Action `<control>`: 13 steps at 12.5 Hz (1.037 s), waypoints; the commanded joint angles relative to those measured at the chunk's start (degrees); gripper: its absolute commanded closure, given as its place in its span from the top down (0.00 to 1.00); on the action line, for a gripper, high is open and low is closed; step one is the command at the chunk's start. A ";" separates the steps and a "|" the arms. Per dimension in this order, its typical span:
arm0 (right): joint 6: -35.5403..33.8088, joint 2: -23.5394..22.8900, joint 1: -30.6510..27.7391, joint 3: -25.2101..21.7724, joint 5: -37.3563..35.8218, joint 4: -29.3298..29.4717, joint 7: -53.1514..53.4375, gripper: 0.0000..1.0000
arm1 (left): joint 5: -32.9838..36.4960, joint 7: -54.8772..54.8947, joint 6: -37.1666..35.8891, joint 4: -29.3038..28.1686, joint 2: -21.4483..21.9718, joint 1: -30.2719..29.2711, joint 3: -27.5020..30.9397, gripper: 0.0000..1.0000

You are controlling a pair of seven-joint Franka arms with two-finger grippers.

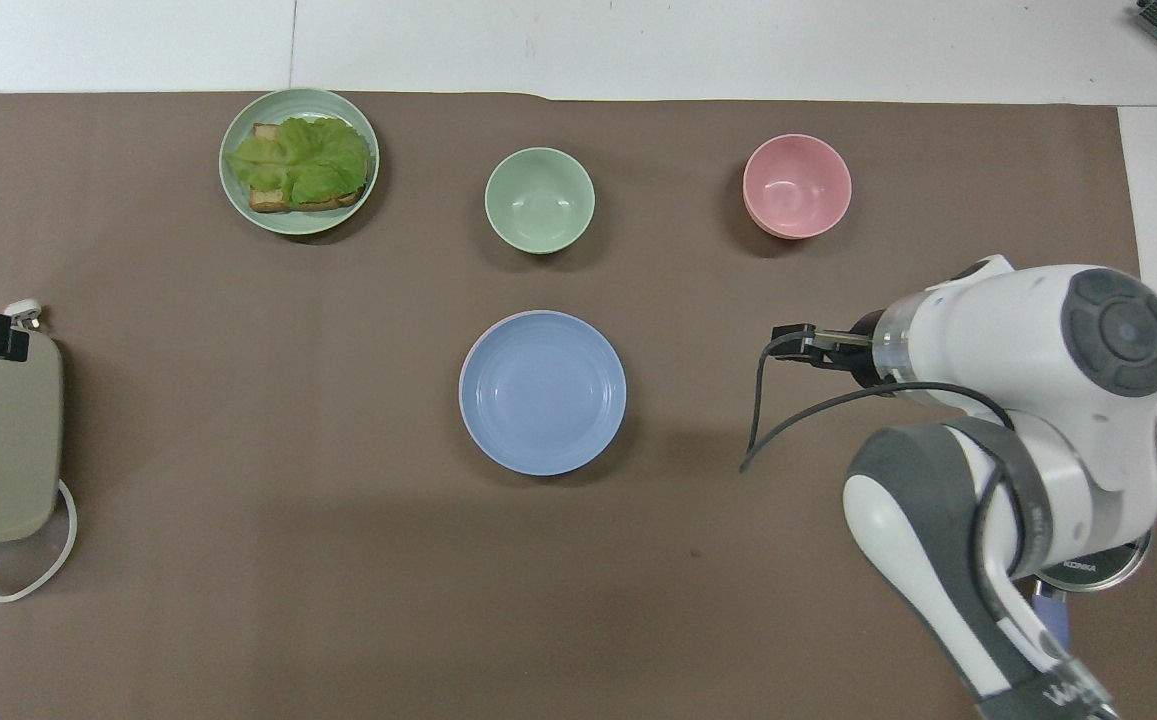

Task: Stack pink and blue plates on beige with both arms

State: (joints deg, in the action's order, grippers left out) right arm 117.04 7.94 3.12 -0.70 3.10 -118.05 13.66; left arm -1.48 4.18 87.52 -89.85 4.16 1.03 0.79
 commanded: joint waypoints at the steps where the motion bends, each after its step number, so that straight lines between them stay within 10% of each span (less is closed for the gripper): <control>1: -8.36 1.73 -4.77 0.69 -1.69 5.34 -2.67 1.00 | 0.86 0.30 -0.95 0.02 0.41 -0.33 -0.26 1.00; 8: -27.01 -4.93 -6.46 0.87 -5.65 28.54 -4.43 1.00 | 0.86 0.30 -0.95 0.02 0.41 -0.33 -0.26 1.00; 13: -30.38 -5.83 -2.87 1.66 -4.69 30.16 -3.39 1.00 | 0.86 0.30 -0.95 0.02 0.41 -0.33 -0.26 1.00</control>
State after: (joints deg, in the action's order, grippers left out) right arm 87.67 3.06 -1.62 0.64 -1.48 -89.61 10.39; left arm -1.48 4.18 87.52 -89.85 4.16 1.03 0.79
